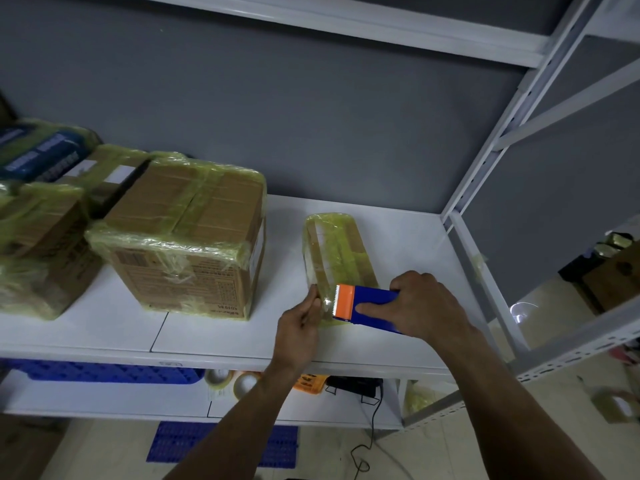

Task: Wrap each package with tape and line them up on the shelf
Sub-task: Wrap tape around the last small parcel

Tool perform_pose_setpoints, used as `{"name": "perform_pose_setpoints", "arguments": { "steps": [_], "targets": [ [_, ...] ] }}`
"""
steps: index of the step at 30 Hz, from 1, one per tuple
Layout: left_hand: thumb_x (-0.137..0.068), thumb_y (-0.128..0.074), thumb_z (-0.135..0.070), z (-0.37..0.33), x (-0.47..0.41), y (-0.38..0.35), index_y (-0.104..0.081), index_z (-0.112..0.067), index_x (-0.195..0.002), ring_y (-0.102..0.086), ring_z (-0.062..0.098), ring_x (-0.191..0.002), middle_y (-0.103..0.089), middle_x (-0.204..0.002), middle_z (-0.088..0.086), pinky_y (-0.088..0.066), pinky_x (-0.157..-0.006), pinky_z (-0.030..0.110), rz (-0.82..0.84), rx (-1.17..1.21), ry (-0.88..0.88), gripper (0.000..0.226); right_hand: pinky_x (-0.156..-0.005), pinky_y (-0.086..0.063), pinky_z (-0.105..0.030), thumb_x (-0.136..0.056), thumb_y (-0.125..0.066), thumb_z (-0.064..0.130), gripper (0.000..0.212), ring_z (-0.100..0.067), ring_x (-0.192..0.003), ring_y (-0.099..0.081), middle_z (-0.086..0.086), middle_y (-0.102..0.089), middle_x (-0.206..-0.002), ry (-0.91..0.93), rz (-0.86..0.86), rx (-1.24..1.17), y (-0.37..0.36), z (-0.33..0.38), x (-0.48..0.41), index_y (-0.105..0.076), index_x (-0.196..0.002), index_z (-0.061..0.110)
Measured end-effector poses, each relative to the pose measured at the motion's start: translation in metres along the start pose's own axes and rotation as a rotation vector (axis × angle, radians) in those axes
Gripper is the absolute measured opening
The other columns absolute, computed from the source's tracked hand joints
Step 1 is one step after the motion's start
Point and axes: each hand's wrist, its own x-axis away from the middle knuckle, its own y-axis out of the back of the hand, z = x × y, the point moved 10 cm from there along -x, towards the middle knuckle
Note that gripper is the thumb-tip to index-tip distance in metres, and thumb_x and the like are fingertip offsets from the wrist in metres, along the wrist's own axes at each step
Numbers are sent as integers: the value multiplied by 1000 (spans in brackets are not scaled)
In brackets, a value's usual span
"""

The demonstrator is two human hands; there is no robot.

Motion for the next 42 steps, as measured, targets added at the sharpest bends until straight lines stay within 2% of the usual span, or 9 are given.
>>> {"name": "perform_pose_setpoints", "arguments": {
  "steps": [4, 8, 11, 15, 25, 31, 35, 38, 42],
  "targets": [
    [-98, -59, -37, -8, -6, 6, -45, -31, -150, -56, 1, -129, -64, -132, -22, -53, -87, 13, 94, -2, -73, 54, -74, -57, -26, -72, -73, 78, 63, -14, -90, -70, 7, -72, -103, -4, 11, -23, -4, -3, 2, -55, -100, 25],
    [-99, -61, -47, -33, -21, 9, -59, -28, -142, -52, 9, -136, -41, -158, -17, -58, -93, 29, 252, -266, -315, 47, -70, -55, -24, -71, -73, 79, 62, -11, -84, -66, 7, -71, -100, -6, 13, -37, -2, -5, 3, -55, -97, 25],
    [-95, -64, -44, -40, -29, 2, -61, -33, -139, -46, 7, -140, -41, -156, -21, -52, -103, 26, 362, -474, -465, 45, -70, -53, -23, -72, -73, 78, 62, -12, -86, -66, 8, -69, -100, -2, 11, -44, -2, -5, 4, -54, -99, 26],
    [-91, -66, -51, -33, -41, 8, -67, -33, -131, -43, 1, -141, -55, -143, -26, -49, -110, 41, 299, -652, -480, 44, -66, -52, -21, -71, -74, 78, 61, -11, -83, -67, 11, -65, -90, 1, -5, -74, -2, -7, 5, -57, -95, 24],
    [-94, -60, -50, -51, -31, 5, -68, -26, -131, -52, -11, -128, -50, -139, -33, -53, -103, 30, 244, -705, -574, 44, -64, -48, -17, -70, -75, 77, 59, -8, -81, -65, 16, -63, -87, 26, -14, -126, 7, -16, 14, -57, -97, 28],
    [-97, -56, -39, -54, -24, 5, -69, -25, -125, -34, 6, -148, -55, -143, -23, -42, -114, 33, 265, -782, -661, 34, -61, -46, -17, -68, -75, 79, 59, -8, -78, -64, 20, -58, -82, 0, -25, -74, 17, -32, 14, -53, -96, 32],
    [-99, -56, -37, -53, -23, 1, -62, -25, -134, -33, 0, -147, -55, -145, -16, -43, -115, 36, 306, -740, -591, 37, -64, -52, -22, -68, -71, 83, 59, -10, -78, -66, 15, -61, -82, 6, -110, -20, 27, -34, 11, -51, -88, 32],
    [-103, -45, -33, -58, -13, -7, -54, -33, -145, -29, 6, -150, -51, -149, -12, -43, -111, 26, 316, -808, -640, 43, -70, -54, -24, -69, -72, 81, 62, -13, -87, -67, 15, -61, -89, -10, -81, -6, 24, -36, 4, -53, -97, 29],
    [-100, -48, -34, -62, -7, -6, -66, -34, -133, -37, 11, -147, -56, -145, -10, -53, -101, 32, 247, -851, -669, 37, -57, -43, -17, -69, -74, 80, 63, -9, -79, -61, 19, -52, -81, -22, -55, -5, 17, -37, 0, -52, -98, 29]
  ]
}}
